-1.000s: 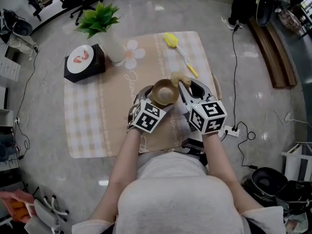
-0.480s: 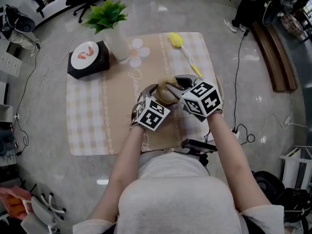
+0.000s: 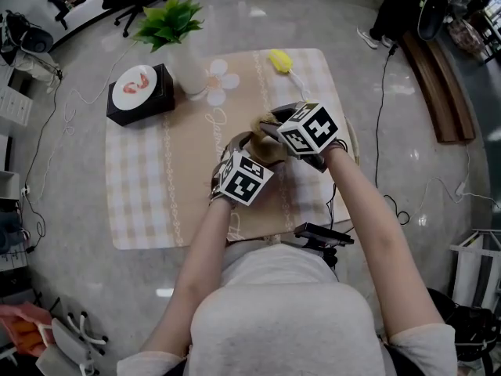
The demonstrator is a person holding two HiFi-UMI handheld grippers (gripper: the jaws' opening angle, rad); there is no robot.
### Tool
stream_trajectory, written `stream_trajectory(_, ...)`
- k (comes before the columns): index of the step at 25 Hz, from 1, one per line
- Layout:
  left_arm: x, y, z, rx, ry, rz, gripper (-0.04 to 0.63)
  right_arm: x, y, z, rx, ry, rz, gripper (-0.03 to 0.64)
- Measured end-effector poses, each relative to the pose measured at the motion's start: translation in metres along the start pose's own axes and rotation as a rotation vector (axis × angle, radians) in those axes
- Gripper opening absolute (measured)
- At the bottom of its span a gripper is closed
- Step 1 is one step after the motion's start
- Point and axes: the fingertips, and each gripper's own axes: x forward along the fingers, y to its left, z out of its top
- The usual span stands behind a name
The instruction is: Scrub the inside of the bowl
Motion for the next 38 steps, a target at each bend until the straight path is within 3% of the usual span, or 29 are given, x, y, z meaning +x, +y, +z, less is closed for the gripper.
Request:
stream_trajectory(9, 0.000, 0.000, 0.000, -0.001, 0.003, 0.002, 0.465, 0.004, -0.006, -0.001, -0.087, 0.069, -0.009, 0.103)
stream_trajectory(22, 0.001, 0.000, -0.002, 0.018, 0.016, 0.003, 0.465, -0.018, -0.028, -0.015, 0.011, 0.056, -0.012, 0.103)
stream_trajectory(38, 0.001, 0.000, -0.002, 0.022, 0.018, 0.005, 0.462, -0.044, -0.030, -0.043, 0.032, 0.079, -0.005, 0.103)
